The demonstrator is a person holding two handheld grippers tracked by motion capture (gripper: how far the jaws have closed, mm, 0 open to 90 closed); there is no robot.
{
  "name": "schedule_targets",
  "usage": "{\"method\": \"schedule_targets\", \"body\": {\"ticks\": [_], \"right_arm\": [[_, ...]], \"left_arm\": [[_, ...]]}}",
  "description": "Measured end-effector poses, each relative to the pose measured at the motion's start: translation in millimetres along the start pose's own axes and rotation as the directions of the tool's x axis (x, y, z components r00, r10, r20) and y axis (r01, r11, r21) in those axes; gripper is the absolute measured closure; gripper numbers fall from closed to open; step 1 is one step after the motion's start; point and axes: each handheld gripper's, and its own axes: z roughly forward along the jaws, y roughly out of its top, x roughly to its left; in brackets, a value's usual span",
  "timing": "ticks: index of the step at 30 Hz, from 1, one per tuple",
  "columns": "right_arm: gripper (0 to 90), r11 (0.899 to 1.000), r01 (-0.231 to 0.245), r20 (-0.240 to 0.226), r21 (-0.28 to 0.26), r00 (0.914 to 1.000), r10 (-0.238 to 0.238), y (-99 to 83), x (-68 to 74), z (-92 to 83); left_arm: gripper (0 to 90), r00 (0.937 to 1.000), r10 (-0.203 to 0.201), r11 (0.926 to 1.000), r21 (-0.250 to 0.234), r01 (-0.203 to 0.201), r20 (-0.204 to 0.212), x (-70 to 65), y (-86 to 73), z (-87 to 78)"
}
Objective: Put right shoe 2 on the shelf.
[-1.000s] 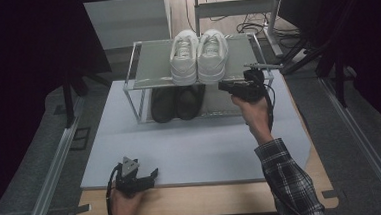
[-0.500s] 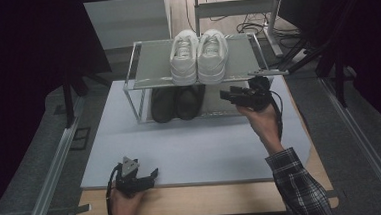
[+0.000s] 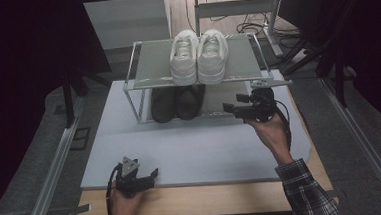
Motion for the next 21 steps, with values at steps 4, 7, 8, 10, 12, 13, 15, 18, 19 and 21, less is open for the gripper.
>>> {"method": "schedule_targets", "body": {"ticks": [4,7,8,10,12,13,15,18,19,21], "right_arm": [[25.6,1.000,0.017,0.008,0.015,0.9998,-0.017,-8.0,0.1,-3.5],[23.9,0.999,0.027,0.012,0.025,0.9996,-0.027,-15.1,-0.3,-6.1],[23.6,0.999,0.029,0.015,0.027,0.9995,-0.030,-17.6,-0.7,-6.8],[22.6,0.999,0.034,0.022,0.031,0.9992,-0.034,-22.2,-1.4,-8.4],[20.9,0.999,0.038,0.029,0.036,0.9988,-0.039,-26.7,-2.1,-10.3],[19.9,0.998,0.041,0.035,0.039,0.9985,-0.043,-29.4,-2.0,-11.3],[18.8,0.998,0.049,0.042,0.045,0.9978,-0.051,-33.9,-1.5,-13.2],[16.5,0.995,0.071,0.054,0.062,0.9957,-0.075,-40.9,-0.5,-15.3],[15.8,0.995,0.078,0.060,0.069,0.9948,-0.082,-43.8,0.3,-16.0],[15.1,0.992,0.092,0.071,0.084,0.9926,-0.098,-49.7,1.7,-17.5]], "left_arm": [[12.8,1.0000,0.000,1.0000,0.001,0.000,0.000,0.0,0.0,0.0],[12.8,1.0000,0.001,1.0000,0.001,-0.001,0.000,0.0,0.0,0.0],[12.8,1.0000,0.000,1.0000,0.000,0.000,0.000,0.0,0.0,0.0],[12.8,1.0000,0.000,1.0000,0.000,0.000,0.000,0.0,0.0,0.0],[12.8,1.0000,-0.003,1.0000,0.000,0.003,0.001,-0.2,-0.1,0.0],[12.8,1.0000,-0.003,1.0000,0.001,0.003,0.001,-0.2,-0.1,0.0],[12.8,1.0000,-0.004,1.0000,0.000,0.004,0.000,-0.3,-0.1,0.0],[12.8,1.0000,-0.003,1.0000,-0.002,0.003,0.000,-0.2,0.0,0.1],[12.8,1.0000,-0.002,1.0000,-0.002,0.002,0.000,-0.2,0.0,0.1],[12.8,1.0000,-0.002,1.0000,-0.002,0.002,-0.001,-0.2,0.0,0.1]]}}
